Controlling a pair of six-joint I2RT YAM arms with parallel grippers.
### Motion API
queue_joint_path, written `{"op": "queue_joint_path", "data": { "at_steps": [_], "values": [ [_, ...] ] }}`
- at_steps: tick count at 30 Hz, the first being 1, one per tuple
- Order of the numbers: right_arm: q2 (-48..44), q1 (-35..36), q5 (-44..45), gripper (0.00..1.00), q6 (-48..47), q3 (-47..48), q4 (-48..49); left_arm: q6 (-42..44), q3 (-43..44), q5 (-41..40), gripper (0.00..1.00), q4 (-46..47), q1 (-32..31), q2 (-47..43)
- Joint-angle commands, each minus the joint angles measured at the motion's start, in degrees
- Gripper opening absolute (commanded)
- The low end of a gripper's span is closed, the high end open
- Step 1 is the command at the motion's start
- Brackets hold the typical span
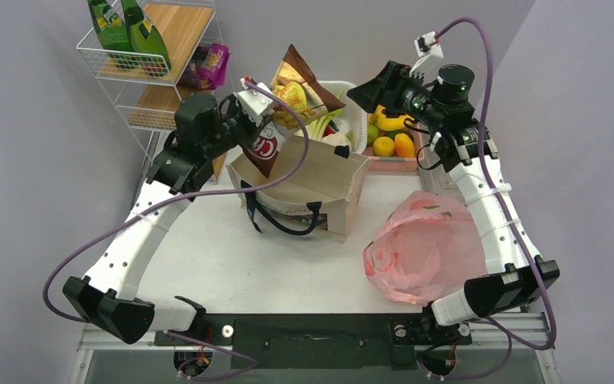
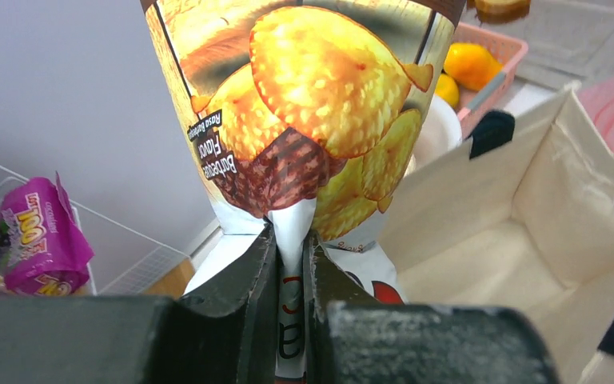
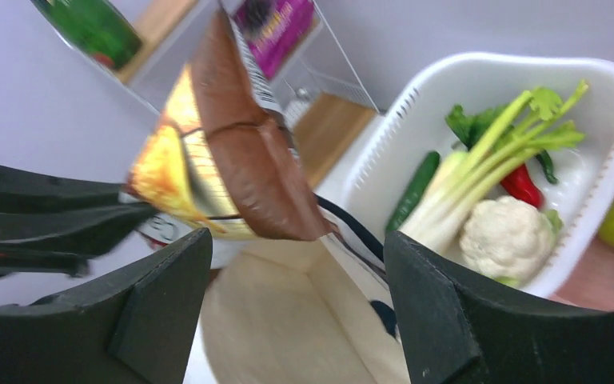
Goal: Untie the knot of the grocery bags and take out the mixed food
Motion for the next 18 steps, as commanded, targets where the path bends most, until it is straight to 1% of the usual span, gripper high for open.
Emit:
{"op": "queue_joint_path", "data": {
  "at_steps": [1, 3, 7, 10, 13, 16, 18],
  "values": [
    [-2.7, -1.0, 1.8, 0.75, 16.7, -1.1, 13.6, -11.3, 6.0, 0.1, 0.00, 11.3, 1.6, 2.0],
    [-3.5, -0.8, 1.5, 0.78, 19.1, -4.0, 18.0, -13.5, 6.9, 1.3, 0.00, 12.5, 1.7, 2.5],
    [-2.5, 1.5, 4.3, 0.81, 21.6, -5.3, 19.1, -18.6, 7.9, 5.2, 0.00, 14.3, 1.7, 2.8],
    [-1.7, 4.8, 7.3, 0.84, 19.9, -4.6, 21.5, -22.1, 8.4, 7.5, 0.00, 15.1, 1.7, 3.1],
    [-0.6, 8.0, 8.8, 0.86, 17.2, -2.3, 21.8, -26.8, 8.9, 10.0, 0.00, 15.9, 1.6, 3.5],
    [1.1, 9.7, 10.9, 0.89, 15.4, -0.5, 19.9, -30.3, 8.7, 12.4, 0.00, 17.6, 1.6, 3.5],
    [1.8, 10.2, 11.1, 0.89, 15.9, -0.1, 20.2, -33.0, 8.6, 14.5, 0.00, 18.6, 1.6, 3.7]
  ]
}}
